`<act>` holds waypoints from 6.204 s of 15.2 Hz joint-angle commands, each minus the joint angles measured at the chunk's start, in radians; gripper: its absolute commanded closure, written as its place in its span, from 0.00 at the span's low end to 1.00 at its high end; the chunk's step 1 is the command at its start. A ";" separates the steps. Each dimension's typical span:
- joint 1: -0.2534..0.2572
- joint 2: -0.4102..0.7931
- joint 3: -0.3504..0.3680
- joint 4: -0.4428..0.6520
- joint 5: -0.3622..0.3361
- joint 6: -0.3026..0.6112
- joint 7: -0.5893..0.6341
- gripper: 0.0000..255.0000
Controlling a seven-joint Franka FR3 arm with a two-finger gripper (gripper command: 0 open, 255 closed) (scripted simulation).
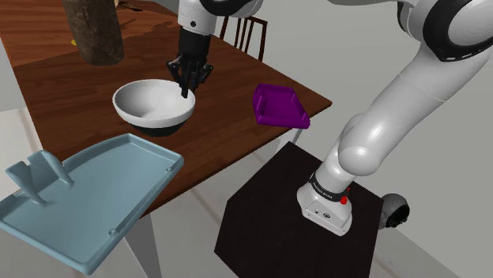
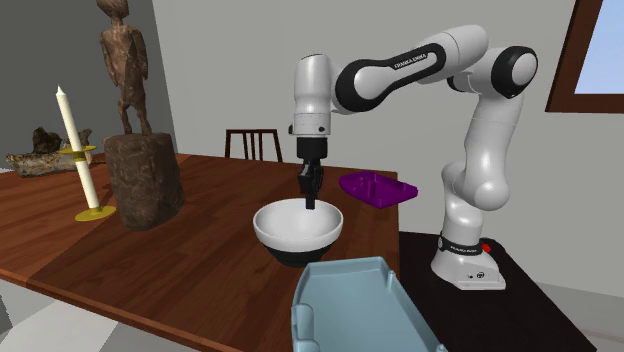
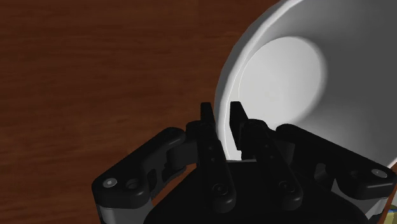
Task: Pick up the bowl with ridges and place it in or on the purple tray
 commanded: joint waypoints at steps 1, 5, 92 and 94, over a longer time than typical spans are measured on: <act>0.000 0.000 0.000 0.000 0.000 0.000 0.000 1.00; 0.000 0.000 0.000 0.000 0.000 0.000 0.000 1.00; -0.228 -0.592 -0.546 -0.210 -0.228 -0.477 -0.630 1.00; -0.228 -0.593 -0.546 -0.210 -0.228 -0.477 -0.630 1.00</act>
